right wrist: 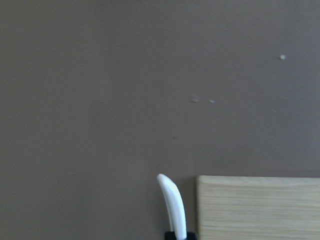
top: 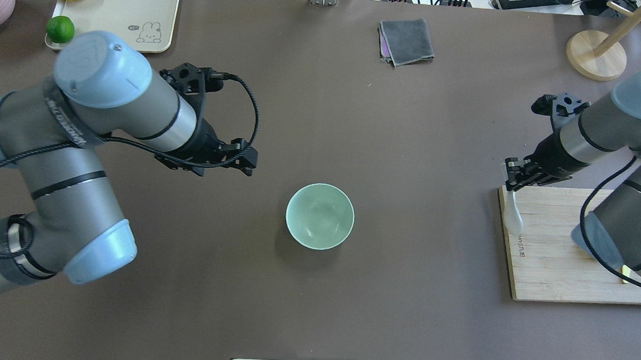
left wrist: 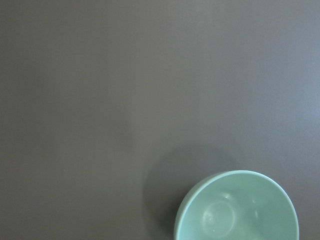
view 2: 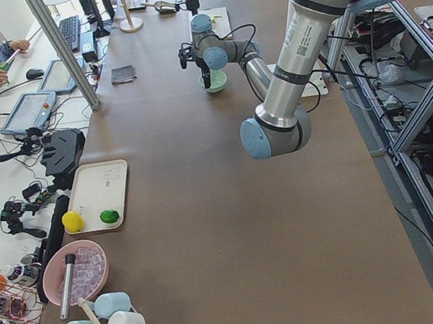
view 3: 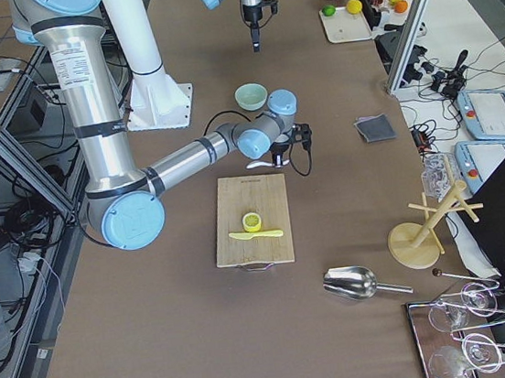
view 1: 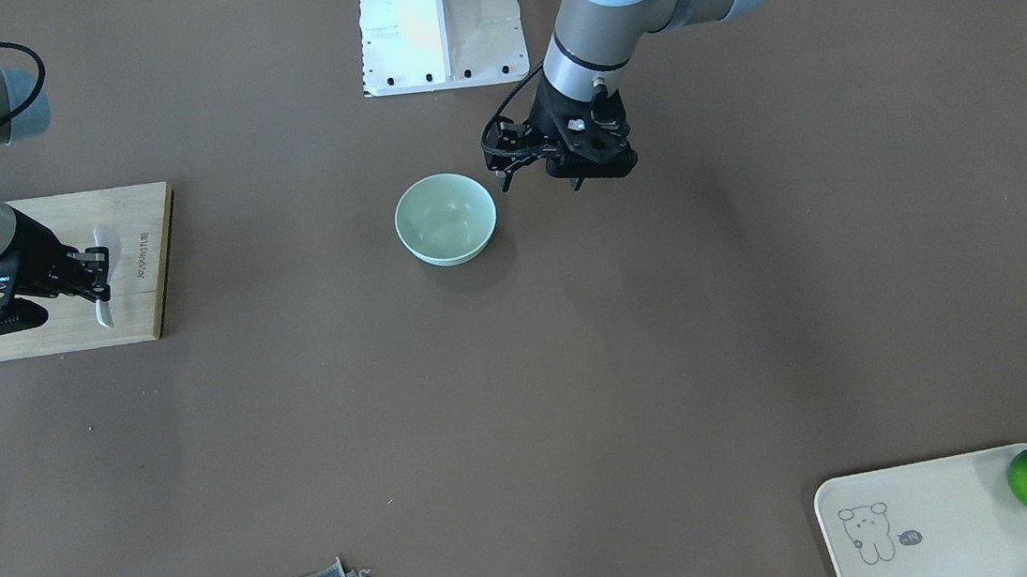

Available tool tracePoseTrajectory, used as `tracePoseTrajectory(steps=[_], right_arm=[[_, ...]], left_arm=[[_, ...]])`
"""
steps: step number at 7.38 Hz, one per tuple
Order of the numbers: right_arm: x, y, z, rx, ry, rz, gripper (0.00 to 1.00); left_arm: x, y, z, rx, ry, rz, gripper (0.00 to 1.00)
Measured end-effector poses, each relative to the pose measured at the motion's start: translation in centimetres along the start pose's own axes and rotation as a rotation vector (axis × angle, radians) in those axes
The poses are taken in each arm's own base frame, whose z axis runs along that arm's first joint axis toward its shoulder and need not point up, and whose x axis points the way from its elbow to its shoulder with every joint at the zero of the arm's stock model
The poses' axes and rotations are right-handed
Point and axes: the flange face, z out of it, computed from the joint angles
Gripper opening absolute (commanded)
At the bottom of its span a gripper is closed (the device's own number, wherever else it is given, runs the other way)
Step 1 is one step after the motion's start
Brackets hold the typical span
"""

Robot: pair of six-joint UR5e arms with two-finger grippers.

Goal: Place spoon in bowl
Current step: 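Release the bowl and withdraw the left gripper while the right lifts the spoon, then carry the spoon with the right gripper and lower it into the bowl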

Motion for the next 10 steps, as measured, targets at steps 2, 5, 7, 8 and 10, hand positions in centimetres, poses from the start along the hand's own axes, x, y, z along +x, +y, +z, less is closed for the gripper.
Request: tracePoseTrajectory(steps=[2,5,7,8,10], right_arm=[[-12.2,0.7,0.6,0.033,-0.056,0.034,0.00],[-23.7,2.1,-0.3,0.052,-0.108,0.039,0.00],[-28.4,1.9,1.3,0.059,-0.099,0.041,0.00],[-29.7,2.0,2.2,0.061,-0.092,0.053,0.11],[-30.5,2.3,3.2,0.062,-0.084,0.062,1.00]], left_arm=[[-8.5,-1.0,-3.0,-0.013,-0.034,0.084,0.95],[-16.2,-2.2,-5.4,-0.015,-0.076,0.135,0.95],[-17.4,-2.5,-6.0,-0.007,-0.085,0.130,0.95],[-17.5,-2.6,-6.0,-0.005,-0.086,0.130,0.95],[-17.5,-2.7,-6.1,-0.004,-0.087,0.129,0.95]])
